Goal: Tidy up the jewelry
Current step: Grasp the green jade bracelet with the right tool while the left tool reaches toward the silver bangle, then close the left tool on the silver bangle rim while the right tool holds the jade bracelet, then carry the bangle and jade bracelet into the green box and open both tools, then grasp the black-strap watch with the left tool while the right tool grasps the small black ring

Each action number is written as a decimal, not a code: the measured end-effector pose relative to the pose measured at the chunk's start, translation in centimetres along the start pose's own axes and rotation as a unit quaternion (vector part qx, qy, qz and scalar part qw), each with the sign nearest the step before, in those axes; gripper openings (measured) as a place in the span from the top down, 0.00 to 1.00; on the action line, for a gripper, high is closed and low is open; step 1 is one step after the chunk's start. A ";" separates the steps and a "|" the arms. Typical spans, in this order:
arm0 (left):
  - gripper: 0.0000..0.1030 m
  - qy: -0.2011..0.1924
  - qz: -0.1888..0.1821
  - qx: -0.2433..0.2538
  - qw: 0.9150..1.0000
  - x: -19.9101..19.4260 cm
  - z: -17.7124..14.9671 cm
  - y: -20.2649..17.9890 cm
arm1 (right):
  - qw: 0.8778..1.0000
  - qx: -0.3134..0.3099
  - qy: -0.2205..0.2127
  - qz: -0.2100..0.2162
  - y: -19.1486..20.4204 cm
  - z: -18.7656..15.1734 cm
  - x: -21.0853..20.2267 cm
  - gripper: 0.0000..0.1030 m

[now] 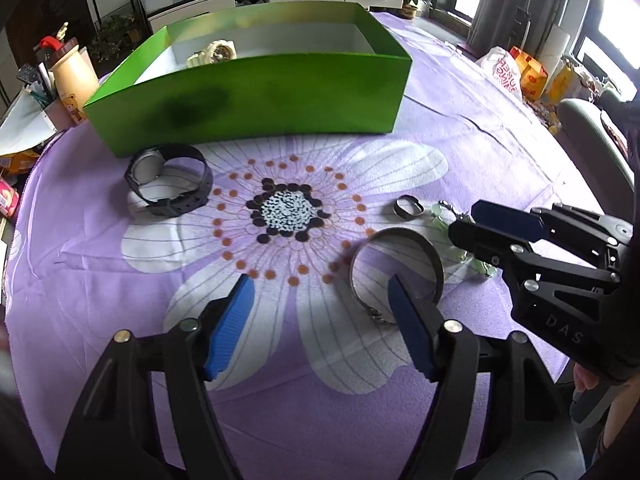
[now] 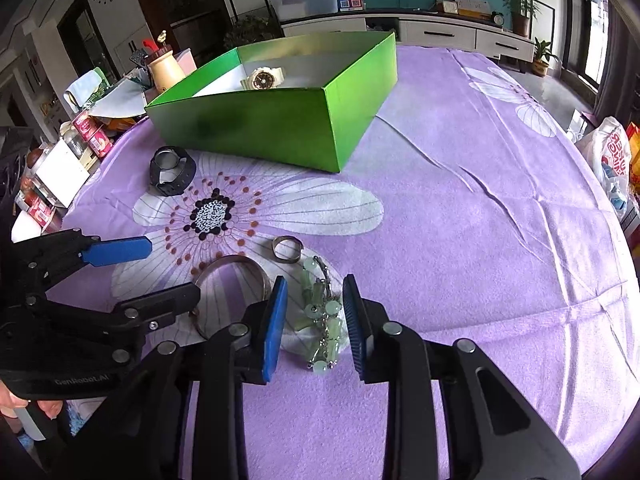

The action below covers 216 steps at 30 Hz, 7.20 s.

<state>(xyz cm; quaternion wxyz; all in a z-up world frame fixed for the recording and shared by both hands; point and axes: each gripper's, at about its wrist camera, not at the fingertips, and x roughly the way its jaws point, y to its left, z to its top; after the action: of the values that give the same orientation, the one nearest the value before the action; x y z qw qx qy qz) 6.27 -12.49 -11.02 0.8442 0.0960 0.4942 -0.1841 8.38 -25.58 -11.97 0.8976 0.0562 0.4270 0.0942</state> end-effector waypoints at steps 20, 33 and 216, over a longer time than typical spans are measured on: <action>0.97 -0.010 -0.014 0.020 1.000 1.2 0.6 -1.6 | 1.000 -0.021 -0.011 -0.001 0.7 -0.2 1.1 0.91; 0.96 -0.039 -0.036 -0.044 0.998 -2.1 0.3 2.7 | 0.998 0.028 -0.044 0.039 -0.5 0.6 -1.7 0.93; 0.94 -0.008 0.029 -0.236 0.971 2.5 5.9 15.2 | 0.996 -0.008 -0.049 0.071 1.9 2.2 0.6 0.82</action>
<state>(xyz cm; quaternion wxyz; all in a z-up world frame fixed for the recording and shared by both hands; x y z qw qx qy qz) 18.29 -1.24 -10.59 0.8518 -0.0932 0.5141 -0.0390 10.19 -23.61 -10.66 0.9086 0.0838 0.3771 0.1587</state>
